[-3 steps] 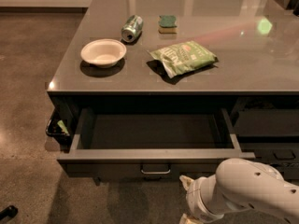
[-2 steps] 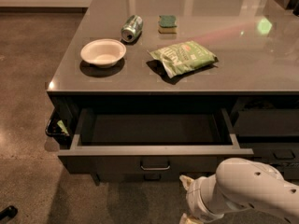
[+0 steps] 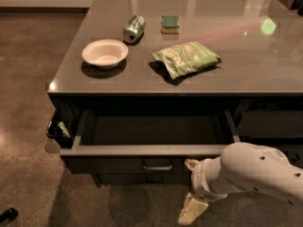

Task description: Close top drawer

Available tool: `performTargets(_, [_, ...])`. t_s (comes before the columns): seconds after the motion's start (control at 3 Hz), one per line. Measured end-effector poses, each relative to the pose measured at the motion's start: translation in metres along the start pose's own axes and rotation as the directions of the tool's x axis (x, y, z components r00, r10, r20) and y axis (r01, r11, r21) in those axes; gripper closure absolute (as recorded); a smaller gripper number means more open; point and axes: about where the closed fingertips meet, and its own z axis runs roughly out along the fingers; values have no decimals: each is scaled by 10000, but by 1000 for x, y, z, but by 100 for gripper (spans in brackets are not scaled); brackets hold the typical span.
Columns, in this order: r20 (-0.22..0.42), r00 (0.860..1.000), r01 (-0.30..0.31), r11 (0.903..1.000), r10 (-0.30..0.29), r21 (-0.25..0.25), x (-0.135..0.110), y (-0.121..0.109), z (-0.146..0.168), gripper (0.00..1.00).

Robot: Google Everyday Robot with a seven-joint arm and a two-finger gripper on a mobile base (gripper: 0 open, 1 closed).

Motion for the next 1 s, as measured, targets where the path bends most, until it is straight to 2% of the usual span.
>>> performTargets(0.33, [0,10000,1,10000,-1,1,0,1,0,0])
performTargets(0.67, [-215,9991,374,9979,-364,528,-4,-40,3,0])
performTargets(1.0, [-214,9991,375,9979,-364,528,-4,-40,3,0])
